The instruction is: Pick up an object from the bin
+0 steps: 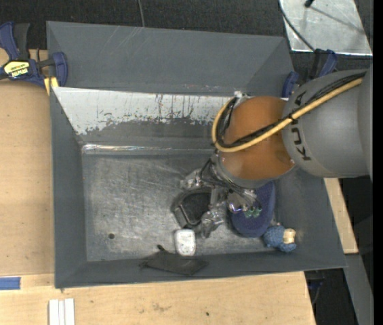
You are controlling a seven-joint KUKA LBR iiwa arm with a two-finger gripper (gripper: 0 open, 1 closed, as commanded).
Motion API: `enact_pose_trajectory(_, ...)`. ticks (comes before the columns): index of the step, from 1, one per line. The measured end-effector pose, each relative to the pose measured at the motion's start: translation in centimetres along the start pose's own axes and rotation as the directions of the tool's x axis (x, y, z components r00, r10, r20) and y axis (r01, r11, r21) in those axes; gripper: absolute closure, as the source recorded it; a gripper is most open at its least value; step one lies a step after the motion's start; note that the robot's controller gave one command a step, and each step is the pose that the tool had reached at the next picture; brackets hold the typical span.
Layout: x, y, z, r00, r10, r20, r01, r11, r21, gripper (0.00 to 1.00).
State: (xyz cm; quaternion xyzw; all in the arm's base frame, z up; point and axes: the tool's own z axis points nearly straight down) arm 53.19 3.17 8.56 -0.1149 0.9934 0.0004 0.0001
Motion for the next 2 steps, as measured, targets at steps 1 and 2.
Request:
enact_pose_trajectory(1,-0.1,-0.1,-0.3,1.0,0.001,0.007,-0.001,1.0,0.002,1.0)
enact_pose_trajectory(2,-0.1,-2.4,-11.7,1.0,-0.001,0.004,0.001,1.0,0.003,1.0)
